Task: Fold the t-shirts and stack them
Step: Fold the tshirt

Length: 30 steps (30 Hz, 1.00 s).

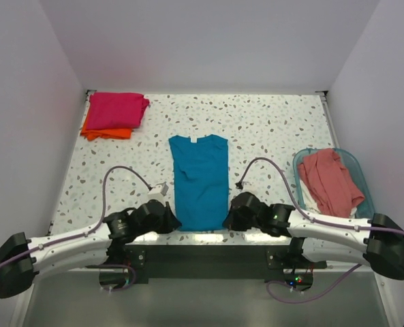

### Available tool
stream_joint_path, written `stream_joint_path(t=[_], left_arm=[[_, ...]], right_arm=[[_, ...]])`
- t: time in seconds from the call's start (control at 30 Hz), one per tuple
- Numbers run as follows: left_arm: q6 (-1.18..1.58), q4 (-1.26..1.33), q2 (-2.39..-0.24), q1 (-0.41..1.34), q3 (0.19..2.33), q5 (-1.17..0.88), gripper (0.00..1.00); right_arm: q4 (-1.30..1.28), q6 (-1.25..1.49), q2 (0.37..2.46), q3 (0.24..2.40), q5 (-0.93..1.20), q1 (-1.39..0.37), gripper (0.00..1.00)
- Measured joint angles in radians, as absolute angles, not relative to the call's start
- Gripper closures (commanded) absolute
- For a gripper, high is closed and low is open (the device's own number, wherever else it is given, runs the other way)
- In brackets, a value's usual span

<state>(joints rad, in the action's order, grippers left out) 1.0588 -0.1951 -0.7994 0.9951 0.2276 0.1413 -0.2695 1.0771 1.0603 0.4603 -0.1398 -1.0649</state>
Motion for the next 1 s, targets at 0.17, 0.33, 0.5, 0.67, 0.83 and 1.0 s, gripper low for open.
stream_joint_path(t=[0.17,0.33,0.5,0.67,0.83,1.0], left_arm=[[1.09,-0.339,-0.755,1.086,0.347,0.194,1.0],[1.045,-0.416,-0.826,1.077,0.573,0.31,1.0],[0.947,-0.376,-0.929,0.931,0.719,0.317,1.0],[0.87,-0.311,-1.053,0.766,0.77,0.282,1.0],[0.81,-0.211,-1.227,0.594,0.846,0.203,1.0],[0.767,-0.106,-1.467,0.451,0.978,0.127,1.0]], right_arm=[[-0.464,1.028,0.991,0.527,-0.215,-1.128,1.0],[-0.627,0.931,0.998,0.749,-0.354,-1.121,1.0],[-0.663,0.798,1.078,0.96,-0.381,-0.978,1.0],[-0.651,0.668,1.255,1.119,-0.333,-0.775,1.0],[-0.624,0.58,1.512,1.326,-0.238,-0.648,1.0],[-0.617,0.526,1.777,1.563,-0.16,-0.557,1.0]])
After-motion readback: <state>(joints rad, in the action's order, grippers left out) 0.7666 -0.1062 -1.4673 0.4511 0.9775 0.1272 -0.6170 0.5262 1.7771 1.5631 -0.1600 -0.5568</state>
